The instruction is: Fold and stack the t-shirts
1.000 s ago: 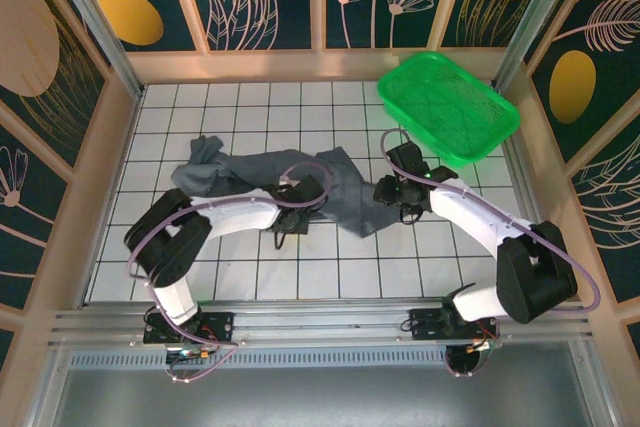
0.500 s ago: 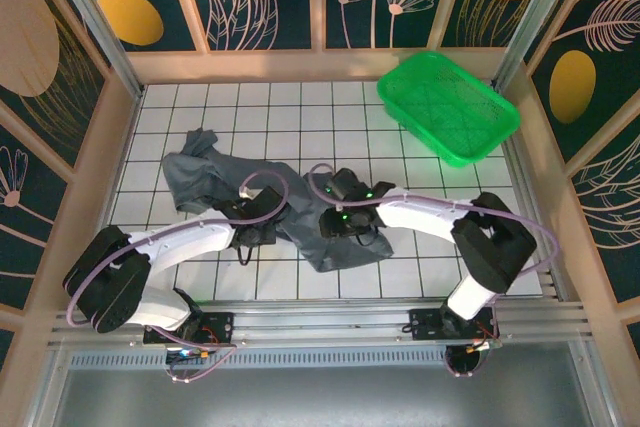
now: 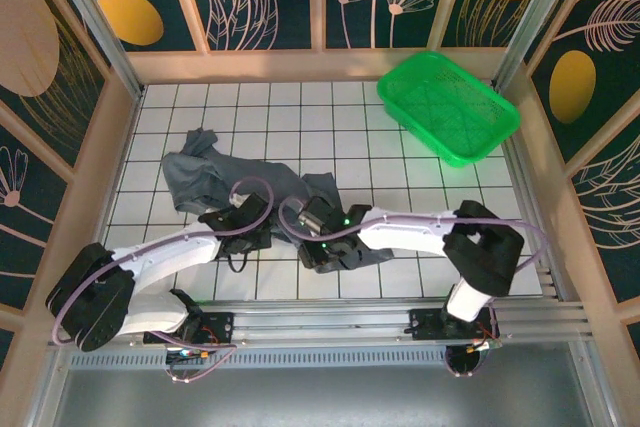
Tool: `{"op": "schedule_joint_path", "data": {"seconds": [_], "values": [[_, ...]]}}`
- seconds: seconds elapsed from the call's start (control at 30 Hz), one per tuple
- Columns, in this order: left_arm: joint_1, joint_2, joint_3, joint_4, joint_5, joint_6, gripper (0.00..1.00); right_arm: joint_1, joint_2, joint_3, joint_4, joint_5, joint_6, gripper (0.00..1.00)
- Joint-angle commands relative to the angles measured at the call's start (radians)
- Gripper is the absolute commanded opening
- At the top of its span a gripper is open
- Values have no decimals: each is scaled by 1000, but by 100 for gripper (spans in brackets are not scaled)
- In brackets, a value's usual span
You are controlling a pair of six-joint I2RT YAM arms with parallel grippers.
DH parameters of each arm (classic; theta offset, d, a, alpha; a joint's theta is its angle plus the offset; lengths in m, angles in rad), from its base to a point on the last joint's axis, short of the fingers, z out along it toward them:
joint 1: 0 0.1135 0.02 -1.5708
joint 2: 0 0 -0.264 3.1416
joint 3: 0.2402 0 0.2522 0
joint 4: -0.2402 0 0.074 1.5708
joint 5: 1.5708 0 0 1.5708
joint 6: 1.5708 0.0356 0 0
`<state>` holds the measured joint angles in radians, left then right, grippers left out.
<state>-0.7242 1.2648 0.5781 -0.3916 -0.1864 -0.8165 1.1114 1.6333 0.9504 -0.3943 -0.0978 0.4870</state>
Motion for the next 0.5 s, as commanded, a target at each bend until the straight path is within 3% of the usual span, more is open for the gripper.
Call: {"op": "schedule_joint_path", "data": {"seconds": [0.0,0.33,0.47], "values": [[34,-52,-66,99,100,-16,0,62,-94,-51,11,91,-22,46],[94,-34,-106,149,196,21,0,166,87,12,-2,200,-48,46],[97,-45,-110,146,193,20,0,169,173,65,-71,298,-22,31]]}}
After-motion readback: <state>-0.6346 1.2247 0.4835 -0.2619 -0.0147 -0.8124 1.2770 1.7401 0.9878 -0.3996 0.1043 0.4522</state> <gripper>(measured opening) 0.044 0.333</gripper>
